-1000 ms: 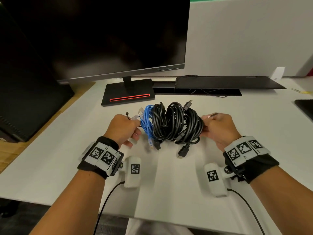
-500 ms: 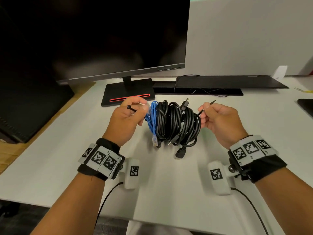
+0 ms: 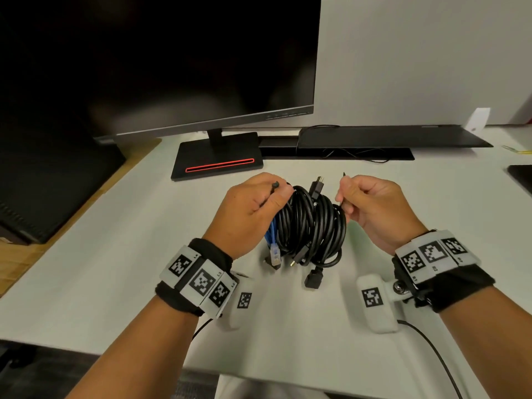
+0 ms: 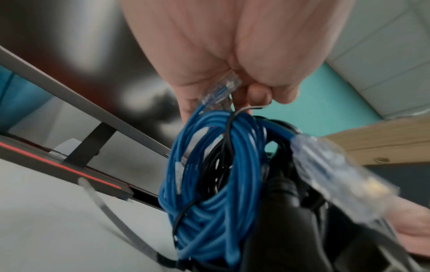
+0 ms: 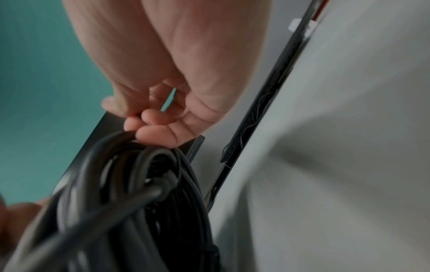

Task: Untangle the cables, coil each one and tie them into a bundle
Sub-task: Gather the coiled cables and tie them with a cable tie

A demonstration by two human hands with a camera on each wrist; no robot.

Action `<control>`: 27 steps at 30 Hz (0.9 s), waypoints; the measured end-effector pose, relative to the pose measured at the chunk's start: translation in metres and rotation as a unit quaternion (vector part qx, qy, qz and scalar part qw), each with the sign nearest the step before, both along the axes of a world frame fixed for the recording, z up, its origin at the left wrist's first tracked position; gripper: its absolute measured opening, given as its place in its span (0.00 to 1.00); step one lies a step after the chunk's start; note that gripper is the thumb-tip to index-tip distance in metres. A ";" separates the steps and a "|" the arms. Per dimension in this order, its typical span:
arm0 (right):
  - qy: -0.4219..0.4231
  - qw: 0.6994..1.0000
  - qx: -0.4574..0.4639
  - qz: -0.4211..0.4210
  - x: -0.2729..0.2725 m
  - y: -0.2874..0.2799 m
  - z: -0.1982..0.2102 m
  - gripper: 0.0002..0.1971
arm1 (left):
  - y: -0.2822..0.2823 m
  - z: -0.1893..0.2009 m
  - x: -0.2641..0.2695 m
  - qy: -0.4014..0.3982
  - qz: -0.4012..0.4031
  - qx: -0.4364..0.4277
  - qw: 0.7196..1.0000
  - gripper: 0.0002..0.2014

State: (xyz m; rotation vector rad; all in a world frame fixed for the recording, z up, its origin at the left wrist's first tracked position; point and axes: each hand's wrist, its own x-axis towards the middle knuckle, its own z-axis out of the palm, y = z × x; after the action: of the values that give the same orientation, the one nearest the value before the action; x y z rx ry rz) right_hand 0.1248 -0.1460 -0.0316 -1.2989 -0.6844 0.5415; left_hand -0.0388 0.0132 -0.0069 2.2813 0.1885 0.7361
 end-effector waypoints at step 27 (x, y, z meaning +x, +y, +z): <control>0.085 0.996 0.027 -0.013 -0.013 -0.010 -0.012 0.12 | 0.011 -0.003 -0.002 0.016 0.045 -0.071 0.996 0.18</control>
State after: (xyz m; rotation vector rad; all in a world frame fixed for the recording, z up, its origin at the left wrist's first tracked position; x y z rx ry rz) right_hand 0.1121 -0.1563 -0.0435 -1.1948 -0.5367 0.6014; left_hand -0.0408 0.0246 -0.0097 2.1624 0.3505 0.7095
